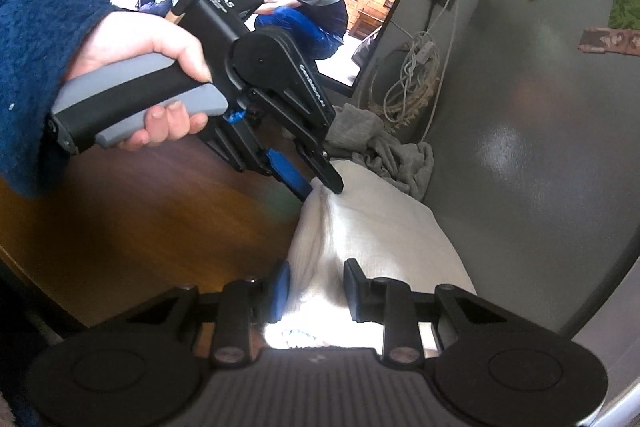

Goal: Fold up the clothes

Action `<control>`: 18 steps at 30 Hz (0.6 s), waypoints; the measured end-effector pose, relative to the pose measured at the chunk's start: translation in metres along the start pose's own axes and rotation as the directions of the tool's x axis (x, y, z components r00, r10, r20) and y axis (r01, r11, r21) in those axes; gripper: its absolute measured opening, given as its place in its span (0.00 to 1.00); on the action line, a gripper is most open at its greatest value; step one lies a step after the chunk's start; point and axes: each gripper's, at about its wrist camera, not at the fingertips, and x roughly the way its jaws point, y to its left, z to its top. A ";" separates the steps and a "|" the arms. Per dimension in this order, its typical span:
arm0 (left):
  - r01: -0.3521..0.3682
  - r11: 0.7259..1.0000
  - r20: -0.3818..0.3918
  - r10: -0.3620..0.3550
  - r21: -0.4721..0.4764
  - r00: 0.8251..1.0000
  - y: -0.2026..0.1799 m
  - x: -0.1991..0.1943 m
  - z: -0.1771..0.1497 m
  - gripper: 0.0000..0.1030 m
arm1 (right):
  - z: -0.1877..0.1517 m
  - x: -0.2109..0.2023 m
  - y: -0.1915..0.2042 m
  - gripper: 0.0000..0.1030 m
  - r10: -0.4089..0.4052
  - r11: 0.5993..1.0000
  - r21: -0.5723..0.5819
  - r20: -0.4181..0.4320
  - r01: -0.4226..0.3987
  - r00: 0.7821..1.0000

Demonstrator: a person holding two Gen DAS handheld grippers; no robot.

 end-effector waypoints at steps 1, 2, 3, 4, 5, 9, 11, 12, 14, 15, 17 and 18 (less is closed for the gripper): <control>0.004 1.000 -0.002 -0.004 0.000 1.000 0.002 -0.001 0.001 0.24 | 0.000 -0.001 0.001 0.26 -0.001 1.000 0.001 -0.002 0.001 1.000; 0.005 1.000 -0.002 -0.005 0.003 1.000 0.003 -0.002 0.001 0.25 | 0.001 -0.001 0.002 0.26 -0.002 1.000 0.003 -0.005 0.002 1.000; 0.000 1.000 0.000 0.000 0.008 1.000 0.003 -0.002 0.002 0.26 | 0.001 -0.002 0.003 0.27 -0.002 1.000 0.004 -0.007 0.002 1.000; -0.006 1.000 0.003 0.006 0.013 1.000 0.003 -0.002 0.003 0.29 | 0.002 -0.003 0.004 0.27 -0.003 1.000 0.006 -0.009 0.003 1.000; -0.012 1.000 0.009 0.012 0.023 1.000 0.003 -0.003 0.004 0.30 | 0.002 -0.004 0.004 0.28 -0.004 1.000 0.007 -0.012 0.004 1.000; -0.041 0.998 0.034 0.039 0.055 0.999 0.001 -0.004 0.012 0.30 | 0.004 -0.007 0.008 0.31 -0.007 1.000 0.013 -0.021 0.007 1.000; -0.059 0.995 0.045 0.056 0.078 0.997 -0.001 -0.004 0.017 0.30 | 0.005 -0.008 0.010 0.31 -0.009 1.000 0.016 -0.026 0.009 1.000; -0.064 0.994 0.046 0.061 0.089 0.997 -0.002 -0.003 0.019 0.30 | 0.005 -0.009 0.011 0.31 -0.009 1.000 0.018 -0.028 0.010 1.000; -0.085 0.989 0.057 0.079 0.122 0.995 -0.005 -0.001 0.023 0.35 | 0.006 -0.011 0.012 0.31 -0.009 1.000 0.023 -0.033 0.010 0.999; -0.101 0.984 0.067 0.092 0.144 0.993 -0.007 -0.001 0.025 0.36 | 0.006 -0.012 0.011 0.31 -0.008 1.000 0.027 -0.036 0.009 0.999; -0.135 0.978 0.091 0.122 0.156 0.988 -0.007 -0.004 0.029 0.38 | 0.006 -0.014 0.011 0.31 -0.006 0.999 0.032 -0.042 0.008 0.999; -0.152 0.977 0.104 0.137 0.152 0.985 -0.006 -0.007 0.031 0.37 | 0.007 -0.015 0.011 0.31 -0.006 0.999 0.034 -0.045 0.008 0.999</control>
